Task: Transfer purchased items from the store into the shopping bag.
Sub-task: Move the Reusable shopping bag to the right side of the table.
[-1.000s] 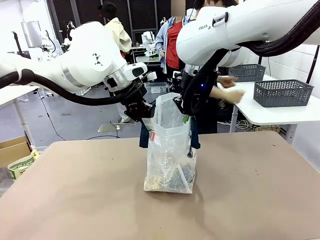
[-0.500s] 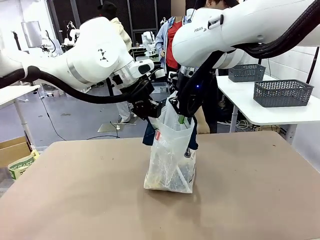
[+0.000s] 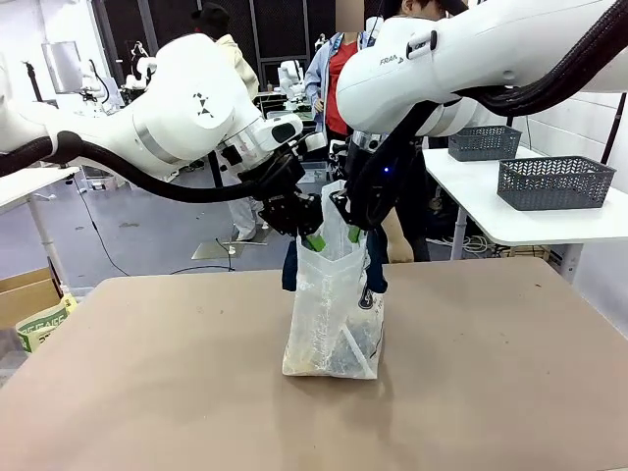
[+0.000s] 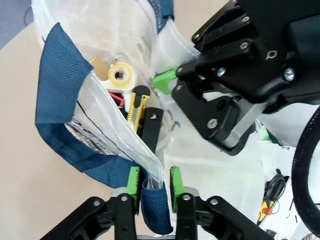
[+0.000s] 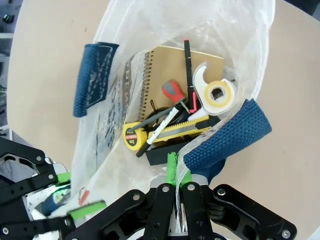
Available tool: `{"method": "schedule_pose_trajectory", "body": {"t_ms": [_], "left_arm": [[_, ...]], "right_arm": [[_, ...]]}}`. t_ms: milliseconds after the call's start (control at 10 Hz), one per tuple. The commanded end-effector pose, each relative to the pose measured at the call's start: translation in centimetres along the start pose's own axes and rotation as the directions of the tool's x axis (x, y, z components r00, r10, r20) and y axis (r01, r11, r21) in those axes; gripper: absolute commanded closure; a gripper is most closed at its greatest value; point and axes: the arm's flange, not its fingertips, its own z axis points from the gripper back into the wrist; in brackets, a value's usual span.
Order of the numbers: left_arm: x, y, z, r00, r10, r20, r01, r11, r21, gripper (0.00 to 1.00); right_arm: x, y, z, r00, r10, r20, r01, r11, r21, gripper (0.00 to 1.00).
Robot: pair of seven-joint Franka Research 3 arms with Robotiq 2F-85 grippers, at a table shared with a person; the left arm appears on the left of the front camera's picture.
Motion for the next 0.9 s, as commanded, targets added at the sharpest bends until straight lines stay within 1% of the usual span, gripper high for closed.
{"method": "schedule_pose_trajectory", "body": {"t_ms": [0, 100, 500, 800], "left_arm": [[-0.1, 0.2, 0.0, 1.0, -0.008, 0.02, 0.009, 0.997, -0.075, 0.04], [-0.2, 0.1, 0.2, 1.0, 0.001, 0.025, 0.001, 0.996, -0.09, 0.0], [-0.7, 0.2, 0.6, 0.997, 0.023, 0.068, -0.013, 0.99, -0.143, 0.0], [-0.9, 0.2, 0.6, 0.996, 0.024, 0.086, -0.01, 0.987, -0.161, 0.0]], "right_arm": [[0.1, -0.1, -0.2, 0.999, 0.006, 0.032, -0.006, 1.0, 0.009, 1.0], [0.2, -0.1, -0.2, 0.999, -0.003, 0.041, 0.003, 1.0, 0.003, 1.0], [0.9, 0.5, -0.8, 0.996, 0.0, 0.086, -0.002, 1.0, 0.015, 1.0], [1.7, 1.2, -1.5, 0.996, -0.009, 0.085, 0.007, 1.0, 0.025, 1.0]]}}
